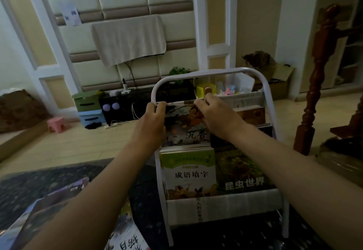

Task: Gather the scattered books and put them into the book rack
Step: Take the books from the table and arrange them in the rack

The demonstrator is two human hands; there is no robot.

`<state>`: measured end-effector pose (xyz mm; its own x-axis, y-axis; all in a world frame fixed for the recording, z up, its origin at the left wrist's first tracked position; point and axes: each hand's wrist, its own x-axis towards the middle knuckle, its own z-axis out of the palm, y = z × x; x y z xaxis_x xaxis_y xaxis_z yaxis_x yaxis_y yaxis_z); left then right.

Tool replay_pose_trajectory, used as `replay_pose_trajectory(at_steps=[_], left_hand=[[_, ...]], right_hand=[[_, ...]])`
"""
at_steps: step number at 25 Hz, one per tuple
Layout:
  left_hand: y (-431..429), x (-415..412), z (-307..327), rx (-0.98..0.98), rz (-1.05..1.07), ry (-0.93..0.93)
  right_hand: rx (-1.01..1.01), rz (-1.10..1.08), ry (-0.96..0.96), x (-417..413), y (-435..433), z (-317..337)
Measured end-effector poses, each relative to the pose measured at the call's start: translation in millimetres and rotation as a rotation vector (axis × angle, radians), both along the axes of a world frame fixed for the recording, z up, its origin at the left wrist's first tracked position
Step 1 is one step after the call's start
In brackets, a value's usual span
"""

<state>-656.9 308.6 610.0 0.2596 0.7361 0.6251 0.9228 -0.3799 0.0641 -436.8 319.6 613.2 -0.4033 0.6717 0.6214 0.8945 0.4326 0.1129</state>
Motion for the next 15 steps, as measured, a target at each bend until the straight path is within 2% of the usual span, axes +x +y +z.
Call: replay_pose_trajectory(at_steps=[5,8,12,15], left_hand=[[6,-6,-25,0.122,0.157,0.22],[1,-6,-28,0.049,0.226,0.186],[0,-1,-31,-0.215,0.242,0.104],[3,-1,-33,-0.218,0.202,0.032]], right_hand=[[-0.039,-0.044,-0.132,-9,1,-9],[-0.064,-0.1,-0.191,-13,2,-7],[-0.094,-0.2,-0.299,-23,1,-6],[-0.107,-0.224,-0.306,-26,1,-5]])
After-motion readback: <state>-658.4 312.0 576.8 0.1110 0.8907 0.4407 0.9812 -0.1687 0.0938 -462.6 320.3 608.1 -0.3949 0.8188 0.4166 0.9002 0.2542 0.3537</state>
